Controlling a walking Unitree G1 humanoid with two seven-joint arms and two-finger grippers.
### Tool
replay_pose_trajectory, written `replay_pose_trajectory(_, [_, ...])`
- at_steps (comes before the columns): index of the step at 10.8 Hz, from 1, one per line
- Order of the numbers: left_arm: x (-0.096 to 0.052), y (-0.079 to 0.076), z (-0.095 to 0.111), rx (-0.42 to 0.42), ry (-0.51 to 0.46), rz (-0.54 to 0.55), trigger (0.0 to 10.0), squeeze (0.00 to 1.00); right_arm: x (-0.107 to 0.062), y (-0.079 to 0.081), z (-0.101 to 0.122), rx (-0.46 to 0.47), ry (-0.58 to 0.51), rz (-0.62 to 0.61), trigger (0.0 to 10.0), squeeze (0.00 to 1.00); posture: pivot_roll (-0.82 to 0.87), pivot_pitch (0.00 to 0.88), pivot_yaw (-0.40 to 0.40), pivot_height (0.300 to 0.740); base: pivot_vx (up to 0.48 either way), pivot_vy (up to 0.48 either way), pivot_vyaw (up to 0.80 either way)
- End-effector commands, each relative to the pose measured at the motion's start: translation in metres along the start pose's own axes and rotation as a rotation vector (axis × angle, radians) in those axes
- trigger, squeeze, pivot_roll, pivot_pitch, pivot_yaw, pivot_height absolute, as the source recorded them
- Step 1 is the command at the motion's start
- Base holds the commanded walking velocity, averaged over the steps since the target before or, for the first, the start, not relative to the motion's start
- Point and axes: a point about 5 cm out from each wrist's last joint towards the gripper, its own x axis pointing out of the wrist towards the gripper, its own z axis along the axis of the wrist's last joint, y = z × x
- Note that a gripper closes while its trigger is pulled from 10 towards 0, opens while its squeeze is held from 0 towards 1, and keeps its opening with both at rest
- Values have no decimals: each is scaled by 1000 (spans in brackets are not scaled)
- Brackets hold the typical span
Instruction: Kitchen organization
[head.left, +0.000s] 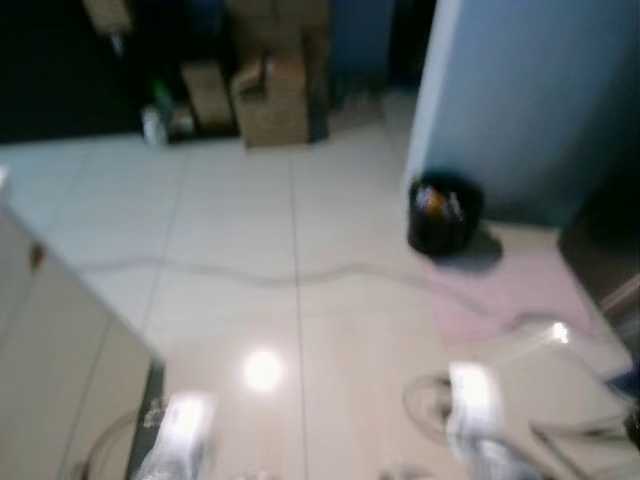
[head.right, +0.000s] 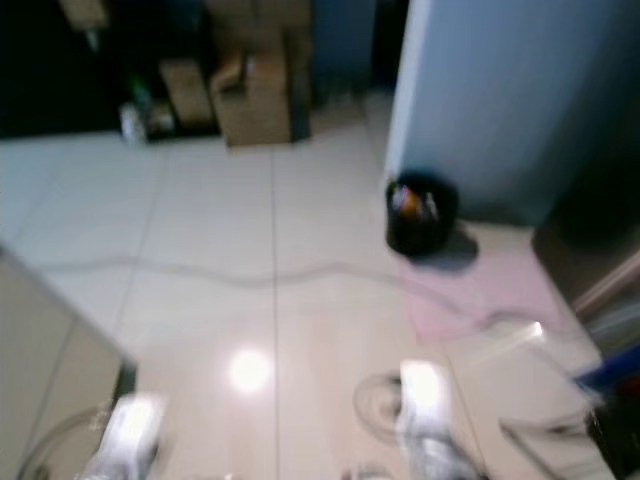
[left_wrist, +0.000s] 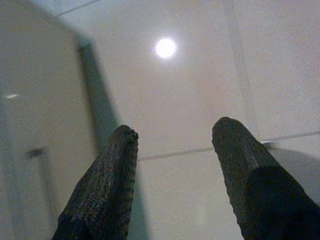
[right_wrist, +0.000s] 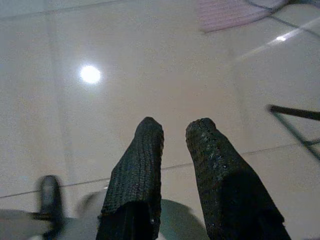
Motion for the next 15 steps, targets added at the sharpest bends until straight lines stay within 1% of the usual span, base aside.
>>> replay_pose_trajectory(1, [-2,15,-8,10,26,37,10000,0,2,14,7,1,-21,36,10000,0,89,64,44,740,341,0,0])
replay_pose_trajectory(5, [-2,15,-8,11,24,36,10000,0,2,14,8,13,-27,36,10000,0,88,64,45,740,340,0,0])
replay_pose_trajectory(8, [-2,14,-7,3,15,30,10000,0,2,15,8,15,-22,34,10000,0,89,64,44,740,0,0,0])
replay_pose_trajectory(15, [-2,13,-11,29,32,17,10000,0,1,16,5,15,-14,41,10000,0,86,44,49,740,0,0,0])
